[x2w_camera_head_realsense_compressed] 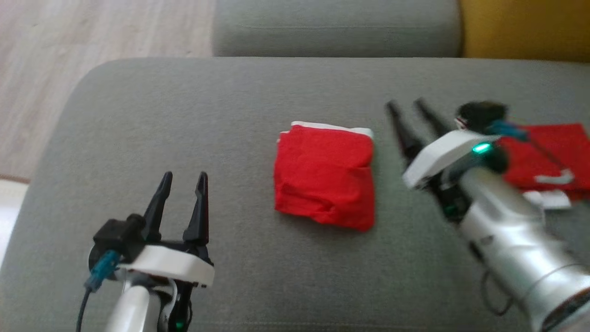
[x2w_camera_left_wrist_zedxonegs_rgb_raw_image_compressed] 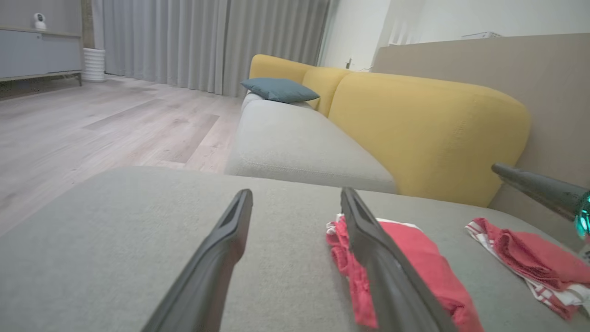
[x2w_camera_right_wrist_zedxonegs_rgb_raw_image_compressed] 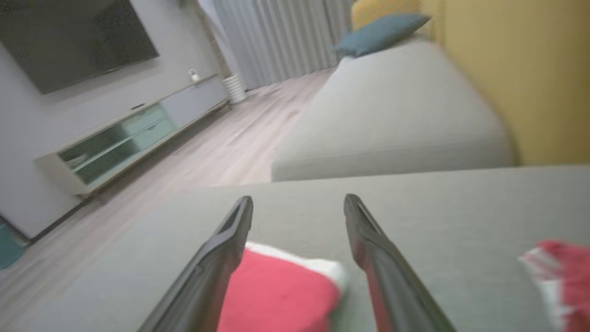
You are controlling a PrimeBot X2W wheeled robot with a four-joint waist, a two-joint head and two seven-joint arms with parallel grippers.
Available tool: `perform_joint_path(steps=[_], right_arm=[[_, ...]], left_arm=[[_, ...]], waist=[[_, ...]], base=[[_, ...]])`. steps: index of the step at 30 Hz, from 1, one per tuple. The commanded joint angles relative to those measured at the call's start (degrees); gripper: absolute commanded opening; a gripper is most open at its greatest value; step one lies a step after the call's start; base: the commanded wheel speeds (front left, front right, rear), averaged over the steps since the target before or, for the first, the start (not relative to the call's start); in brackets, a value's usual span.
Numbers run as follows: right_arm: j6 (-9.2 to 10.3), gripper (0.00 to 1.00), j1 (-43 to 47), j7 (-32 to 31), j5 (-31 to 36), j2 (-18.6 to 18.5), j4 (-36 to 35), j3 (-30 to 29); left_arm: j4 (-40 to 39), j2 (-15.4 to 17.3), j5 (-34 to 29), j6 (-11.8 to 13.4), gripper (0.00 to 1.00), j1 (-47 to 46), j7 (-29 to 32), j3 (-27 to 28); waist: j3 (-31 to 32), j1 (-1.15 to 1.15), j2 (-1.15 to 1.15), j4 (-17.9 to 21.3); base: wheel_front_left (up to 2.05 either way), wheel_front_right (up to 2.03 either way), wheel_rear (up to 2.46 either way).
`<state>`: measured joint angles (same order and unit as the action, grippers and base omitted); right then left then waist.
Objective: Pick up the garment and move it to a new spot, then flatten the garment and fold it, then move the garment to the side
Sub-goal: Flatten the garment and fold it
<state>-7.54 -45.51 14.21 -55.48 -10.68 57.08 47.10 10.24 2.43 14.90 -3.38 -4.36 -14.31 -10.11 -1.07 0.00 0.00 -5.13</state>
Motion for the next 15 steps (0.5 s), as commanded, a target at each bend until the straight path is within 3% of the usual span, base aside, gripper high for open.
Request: perform_joint_path(steps=[1, 6, 11, 15], right_arm=[[0.05, 1.00, -0.96, 0.76, 4.11, -0.49, -2.44, -2.65], [0.05, 1.00, 7.91, 0.77, 21.09, -1.33, -9.95, -18.09], [0.05, 1.00, 18.84, 0.78, 34.48, 2.93, -18.18, -30.96], [0.05, 1.00, 26.19, 0.63, 41.35, 6.52, -23.80, -37.34]], left_arm=[[-2.65, 0.45, 0.37, 0.42, 1.00, -3.86, -0.69, 2.32], [-3.94, 0.45, 0.82, 1.04, 1.00, -4.33, -0.69, 2.61], [-3.15, 0.45, 0.43, 0.94, 1.00, -3.64, -0.69, 2.40], [-2.27, 0.45, -0.52, 0.44, 1.00, -2.88, -0.69, 2.21]], waist=[[0.14, 0.00, 0.00, 1.85], [0.43, 0.00, 0.00, 3.70], [0.69, 0.00, 0.00, 4.64], [0.73, 0.00, 0.00, 4.86]], base=[[0.00, 0.00, 0.00], [0.00, 0.00, 0.00], [0.00, 0.00, 0.00], [0.00, 0.00, 0.00]])
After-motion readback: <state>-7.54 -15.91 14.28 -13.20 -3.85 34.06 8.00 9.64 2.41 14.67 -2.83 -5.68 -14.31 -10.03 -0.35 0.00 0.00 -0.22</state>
